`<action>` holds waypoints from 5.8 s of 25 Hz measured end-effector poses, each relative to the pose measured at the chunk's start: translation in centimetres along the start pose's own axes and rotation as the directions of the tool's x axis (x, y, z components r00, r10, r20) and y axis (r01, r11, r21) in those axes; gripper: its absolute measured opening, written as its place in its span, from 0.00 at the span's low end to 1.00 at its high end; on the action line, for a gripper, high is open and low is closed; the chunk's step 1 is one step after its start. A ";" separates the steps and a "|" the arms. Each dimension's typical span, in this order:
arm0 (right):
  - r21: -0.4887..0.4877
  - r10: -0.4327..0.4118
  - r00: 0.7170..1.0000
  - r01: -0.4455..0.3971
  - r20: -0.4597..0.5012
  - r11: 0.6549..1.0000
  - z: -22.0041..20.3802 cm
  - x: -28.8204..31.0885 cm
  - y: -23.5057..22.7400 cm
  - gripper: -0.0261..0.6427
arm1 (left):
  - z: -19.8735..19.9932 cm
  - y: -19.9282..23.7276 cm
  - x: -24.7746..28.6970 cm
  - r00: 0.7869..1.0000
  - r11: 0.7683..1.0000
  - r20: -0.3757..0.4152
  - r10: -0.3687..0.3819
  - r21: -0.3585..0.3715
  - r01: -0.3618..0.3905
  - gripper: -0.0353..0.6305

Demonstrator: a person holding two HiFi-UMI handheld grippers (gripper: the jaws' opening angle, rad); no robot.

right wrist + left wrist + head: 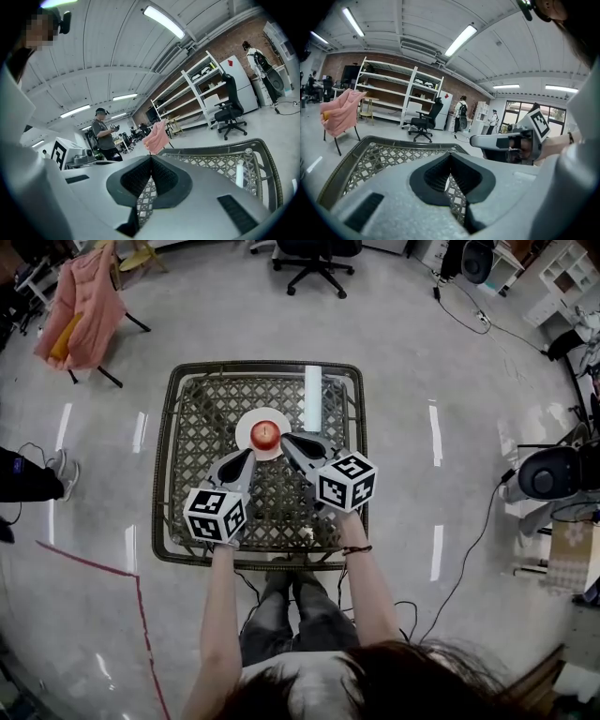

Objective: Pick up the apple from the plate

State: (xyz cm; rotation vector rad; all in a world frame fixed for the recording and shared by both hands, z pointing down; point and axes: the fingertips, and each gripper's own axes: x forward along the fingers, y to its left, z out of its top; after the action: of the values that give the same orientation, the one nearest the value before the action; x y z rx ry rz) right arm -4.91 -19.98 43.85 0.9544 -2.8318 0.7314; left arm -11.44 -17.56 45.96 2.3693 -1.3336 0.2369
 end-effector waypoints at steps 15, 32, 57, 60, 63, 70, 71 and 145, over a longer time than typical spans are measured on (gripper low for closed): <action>0.041 -0.004 0.999 0.006 -0.047 0.999 -3.9 2.4 -3.7 0.05 | -4.5 3.4 3.9 0.993 0.999 -0.108 0.037 -0.012 -0.038 0.07; 0.072 -0.019 0.998 0.024 -0.061 0.997 -6.6 3.0 -6.1 0.05 | -7.4 4.6 6.4 0.984 0.999 -0.174 0.030 0.036 -0.024 0.12; 0.067 -0.024 0.997 0.028 -0.069 0.997 -8.9 2.8 -8.4 0.05 | -7.8 4.9 8.4 0.993 0.986 -0.120 0.006 0.168 0.014 0.49; 0.061 -0.020 0.998 0.024 -0.066 0.998 -8.9 2.9 -8.7 0.05 | -7.8 4.8 8.8 0.994 0.982 -0.113 -0.009 0.187 0.030 0.51; 0.058 -0.020 0.997 0.024 -0.070 0.998 -9.1 3.1 -8.9 0.05 | -8.0 4.9 9.2 0.993 0.977 -0.115 -0.020 0.210 0.044 0.57; 0.041 -0.007 0.998 0.010 -0.069 0.999 -9.0 3.6 -9.2 0.05 | -7.9 4.4 10.0 0.993 0.962 -0.101 -0.057 0.261 0.082 0.62; 0.044 -0.005 0.998 0.008 -0.065 0.999 -8.8 3.7 -9.2 0.05 | -7.8 4.4 10.2 0.993 0.960 -0.100 -0.061 0.268 0.086 0.63; 0.048 -0.040 0.997 0.043 -0.071 0.998 -5.8 3.6 -8.3 0.05 | -5.9 2.6 10.7 0.977 0.917 -0.190 -0.097 0.366 0.162 0.67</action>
State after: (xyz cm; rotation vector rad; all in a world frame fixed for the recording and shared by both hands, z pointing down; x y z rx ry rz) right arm -3.47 -25.09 53.15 0.9717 -2.7378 0.8173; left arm -7.64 -24.57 55.61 2.6682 -1.1256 0.6968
